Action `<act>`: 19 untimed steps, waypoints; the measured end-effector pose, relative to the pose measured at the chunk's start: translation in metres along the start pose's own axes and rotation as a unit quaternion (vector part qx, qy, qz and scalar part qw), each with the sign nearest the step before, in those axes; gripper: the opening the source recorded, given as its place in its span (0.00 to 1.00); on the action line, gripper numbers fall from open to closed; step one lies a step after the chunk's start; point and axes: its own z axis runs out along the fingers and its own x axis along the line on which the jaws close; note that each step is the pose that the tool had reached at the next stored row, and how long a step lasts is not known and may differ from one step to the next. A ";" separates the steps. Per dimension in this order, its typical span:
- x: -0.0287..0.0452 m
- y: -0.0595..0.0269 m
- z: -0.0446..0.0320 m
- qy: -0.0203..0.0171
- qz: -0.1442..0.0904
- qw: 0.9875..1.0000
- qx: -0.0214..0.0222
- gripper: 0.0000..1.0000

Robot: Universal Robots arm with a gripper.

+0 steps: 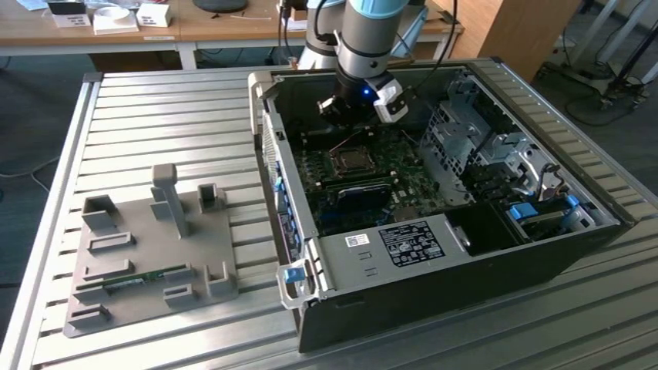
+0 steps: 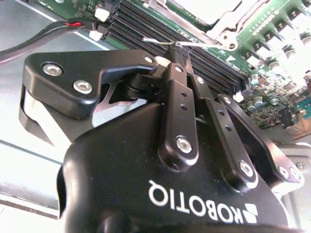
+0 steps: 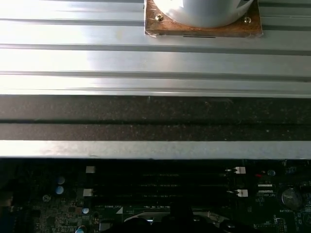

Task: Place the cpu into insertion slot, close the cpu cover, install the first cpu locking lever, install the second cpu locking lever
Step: 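Install the first cpu locking lever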

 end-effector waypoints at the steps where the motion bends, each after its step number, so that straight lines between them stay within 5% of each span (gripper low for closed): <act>1: -0.0001 -0.0001 0.0004 0.000 0.000 1.000 0.000 0.11; 19: -0.0023 -0.0013 0.0053 0.000 0.000 1.000 0.000 0.11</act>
